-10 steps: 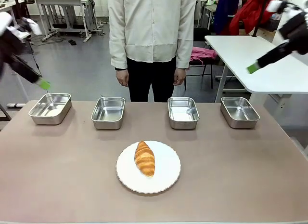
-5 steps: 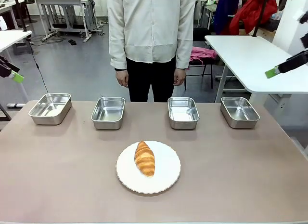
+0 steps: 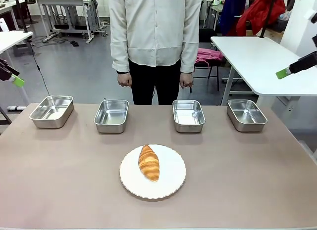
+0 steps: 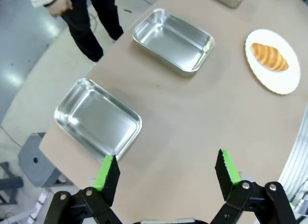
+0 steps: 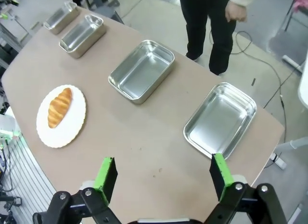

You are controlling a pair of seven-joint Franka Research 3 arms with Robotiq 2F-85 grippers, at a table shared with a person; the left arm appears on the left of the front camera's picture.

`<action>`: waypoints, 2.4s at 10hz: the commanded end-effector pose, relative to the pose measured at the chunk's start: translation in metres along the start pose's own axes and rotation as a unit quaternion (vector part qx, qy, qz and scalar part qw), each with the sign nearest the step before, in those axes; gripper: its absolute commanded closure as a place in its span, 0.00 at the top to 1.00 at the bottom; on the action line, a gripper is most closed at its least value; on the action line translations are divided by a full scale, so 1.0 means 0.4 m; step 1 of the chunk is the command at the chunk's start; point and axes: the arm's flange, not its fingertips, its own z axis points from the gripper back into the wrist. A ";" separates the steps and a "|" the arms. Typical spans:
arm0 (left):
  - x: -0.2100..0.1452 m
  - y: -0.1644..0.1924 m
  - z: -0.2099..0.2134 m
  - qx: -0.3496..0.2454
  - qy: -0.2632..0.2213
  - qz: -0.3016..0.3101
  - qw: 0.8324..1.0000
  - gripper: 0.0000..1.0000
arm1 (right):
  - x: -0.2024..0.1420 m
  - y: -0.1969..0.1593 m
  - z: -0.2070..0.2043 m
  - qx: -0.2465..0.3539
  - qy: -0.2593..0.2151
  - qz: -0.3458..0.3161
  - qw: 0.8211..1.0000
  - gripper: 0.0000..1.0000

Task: Place the bread in the container.
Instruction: Place the Butter Roll into the Airtight Container indicated by the human.

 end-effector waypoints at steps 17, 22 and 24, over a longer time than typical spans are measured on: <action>-0.075 0.014 0.153 0.070 -0.143 0.044 0.986 1.00 | -0.079 -0.211 0.133 0.077 -0.094 0.049 0.991 1.00; -0.077 0.030 0.161 0.058 -0.149 0.030 0.987 1.00 | -0.078 -0.202 0.138 0.070 -0.084 0.037 0.993 1.00; -0.077 0.030 0.161 0.058 -0.149 0.030 0.987 1.00 | -0.078 -0.202 0.138 0.070 -0.084 0.037 0.993 1.00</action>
